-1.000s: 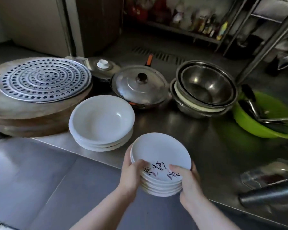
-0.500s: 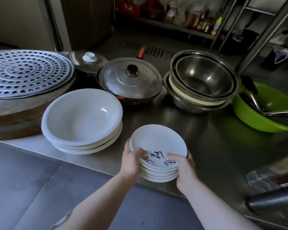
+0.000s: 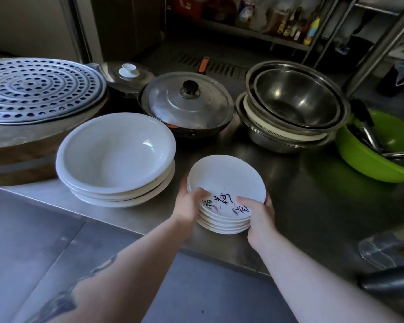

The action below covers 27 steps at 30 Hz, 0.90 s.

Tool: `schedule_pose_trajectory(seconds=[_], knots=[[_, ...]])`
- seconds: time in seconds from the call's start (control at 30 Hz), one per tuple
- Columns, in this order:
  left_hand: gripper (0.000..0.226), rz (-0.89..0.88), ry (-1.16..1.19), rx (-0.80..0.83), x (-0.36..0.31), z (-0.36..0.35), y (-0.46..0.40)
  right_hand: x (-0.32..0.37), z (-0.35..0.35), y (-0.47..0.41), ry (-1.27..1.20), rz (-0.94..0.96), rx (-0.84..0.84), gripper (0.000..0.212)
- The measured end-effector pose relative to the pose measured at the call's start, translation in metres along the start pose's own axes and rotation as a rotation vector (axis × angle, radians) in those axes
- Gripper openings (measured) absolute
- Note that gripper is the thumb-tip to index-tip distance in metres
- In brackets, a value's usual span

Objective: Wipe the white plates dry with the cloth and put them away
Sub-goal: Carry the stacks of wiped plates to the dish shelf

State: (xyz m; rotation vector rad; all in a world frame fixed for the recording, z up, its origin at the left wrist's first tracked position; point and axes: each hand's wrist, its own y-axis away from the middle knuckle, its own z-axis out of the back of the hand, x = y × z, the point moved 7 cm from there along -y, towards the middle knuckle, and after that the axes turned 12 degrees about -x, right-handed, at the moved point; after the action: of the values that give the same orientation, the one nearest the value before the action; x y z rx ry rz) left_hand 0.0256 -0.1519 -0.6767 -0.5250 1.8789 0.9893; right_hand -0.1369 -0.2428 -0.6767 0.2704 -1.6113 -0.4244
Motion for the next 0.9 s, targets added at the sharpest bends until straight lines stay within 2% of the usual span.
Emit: schedule_pose_trajectory(seconds=[0.1, 0.17, 0.3, 0.4, 0.5, 0.7, 0.9], knots=[[0.077, -0.012, -0.061, 0.021, -0.004, 0.001, -0.008, -0.005, -0.001, 0.001, -0.033, 0.026, -0.045, 0.067], [0.075, -0.037, -0.107, 0.019, -0.008, 0.003, -0.01, -0.008, -0.004, 0.003, -0.054, 0.039, -0.059, 0.066], [0.061, -0.271, -0.318, -0.025, -0.02, 0.009, -0.003, -0.005, -0.005, 0.011, 0.03, 0.132, -0.073, 0.064], [0.074, -0.372, -0.412, 0.013, -0.02, 0.012, 0.005, 0.004, -0.002, 0.013, 0.198, 0.259, -0.097, 0.075], [0.085, -0.417, -0.421, 0.049, -0.016, 0.012, 0.016, 0.006, -0.003, 0.016, 0.312, 0.334, -0.035, 0.088], [0.077, -0.456, -0.51, -0.003, -0.013, 0.008, 0.016, 0.002, -0.005, 0.015, 0.364, 0.353, -0.017, 0.086], [0.078, -0.437, -0.499, 0.001, -0.017, 0.006, 0.008, 0.005, -0.011, 0.009, 0.382, 0.361, -0.012, 0.087]])
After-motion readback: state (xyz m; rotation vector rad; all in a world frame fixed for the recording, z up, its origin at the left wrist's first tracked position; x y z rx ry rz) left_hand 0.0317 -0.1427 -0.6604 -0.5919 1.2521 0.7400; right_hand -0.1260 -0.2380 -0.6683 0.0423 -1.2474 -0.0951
